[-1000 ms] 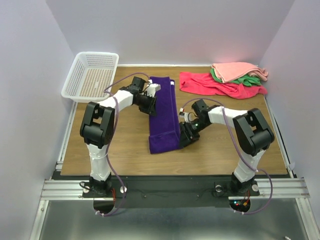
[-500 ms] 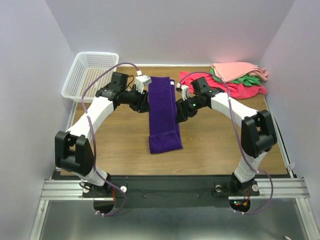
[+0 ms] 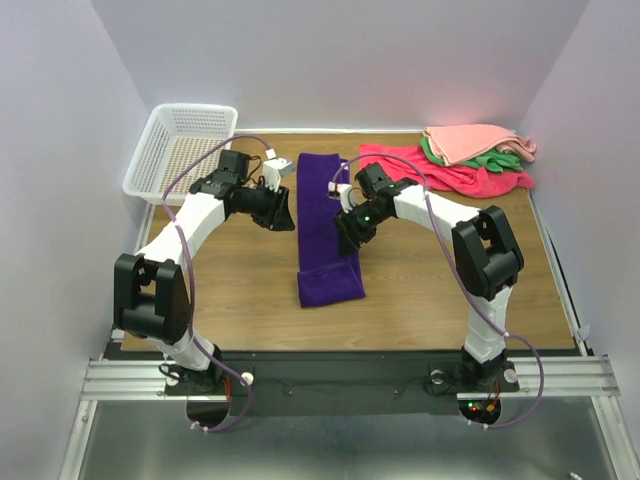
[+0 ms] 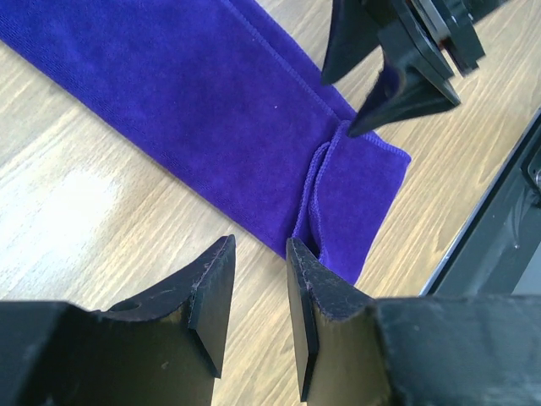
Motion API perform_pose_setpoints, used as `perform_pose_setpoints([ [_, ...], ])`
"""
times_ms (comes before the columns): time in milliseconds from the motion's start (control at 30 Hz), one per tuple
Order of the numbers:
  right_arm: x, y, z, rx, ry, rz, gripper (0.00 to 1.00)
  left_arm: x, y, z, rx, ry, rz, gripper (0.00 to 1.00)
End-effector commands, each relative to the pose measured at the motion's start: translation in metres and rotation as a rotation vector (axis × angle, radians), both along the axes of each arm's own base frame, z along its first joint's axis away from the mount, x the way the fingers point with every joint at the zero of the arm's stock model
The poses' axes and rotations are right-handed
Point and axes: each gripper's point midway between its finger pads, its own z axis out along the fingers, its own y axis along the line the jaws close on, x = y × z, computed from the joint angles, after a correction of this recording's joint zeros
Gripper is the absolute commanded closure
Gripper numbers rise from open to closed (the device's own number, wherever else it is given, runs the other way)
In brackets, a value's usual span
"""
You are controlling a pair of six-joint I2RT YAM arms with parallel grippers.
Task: Roll the towels
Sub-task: Roll the towel
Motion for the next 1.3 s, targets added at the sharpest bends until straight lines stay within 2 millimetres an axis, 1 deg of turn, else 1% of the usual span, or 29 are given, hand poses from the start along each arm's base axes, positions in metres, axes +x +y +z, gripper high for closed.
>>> perform_pose_setpoints([
  [0, -0.003, 0.011, 0.005, 0.017, -0.017, 0.047, 0.44, -0.004, -0.001, -0.005, -0.015, 0.02, -0.017, 0.58],
  [100, -0.005, 0.014, 0.0, 0.01, -0.006, 0.056, 0.44, -0.004, 0.0, -0.008, -0.015, 0.03, -0.013, 0.58],
  [200, -0.008, 0.017, -0.008, 0.0, 0.008, 0.067, 0.44, -0.003, 0.0, -0.006, -0.015, 0.021, -0.012, 0.58],
  [300, -0.013, 0.019, -0.011, -0.001, 0.024, 0.078, 0.44, -0.002, 0.002, -0.007, -0.004, 0.019, -0.007, 0.58],
  [367, -0.017, 0.021, -0.011, 0.003, 0.031, 0.088, 0.45, -0.003, 0.005, -0.01, 0.008, 0.022, -0.002, 0.58],
  [500, -0.025, 0.022, -0.008, 0.013, 0.043, 0.099, 0.51, -0.004, 0.008, -0.013, 0.021, 0.02, 0.0, 0.58],
  [600, -0.027, 0.023, 0.001, 0.027, 0.037, 0.099, 0.54, -0.004, 0.009, -0.015, 0.023, 0.024, 0.004, 0.58],
  [667, -0.029, 0.023, 0.003, 0.03, 0.04, 0.102, 0.55, -0.003, 0.009, -0.016, 0.022, 0.03, 0.005, 0.58],
  [833, -0.034, 0.019, -0.007, 0.006, 0.062, 0.114, 0.56, -0.001, 0.008, -0.014, 0.016, 0.031, 0.008, 0.58],
  [867, -0.035, 0.016, -0.013, -0.005, 0.073, 0.113, 0.56, 0.001, 0.007, -0.013, 0.017, 0.032, 0.01, 0.58],
  [1100, -0.037, 0.013, -0.02, -0.027, 0.076, 0.112, 0.57, 0.001, 0.008, -0.01, 0.022, 0.022, 0.011, 0.58],
  [1233, -0.036, 0.011, -0.026, -0.046, 0.078, 0.108, 0.56, 0.001, 0.008, -0.012, 0.018, 0.025, 0.009, 0.58],
  [1267, -0.036, 0.012, -0.025, -0.04, 0.081, 0.11, 0.61, 0.0, 0.008, -0.013, 0.019, 0.028, 0.009, 0.58],
])
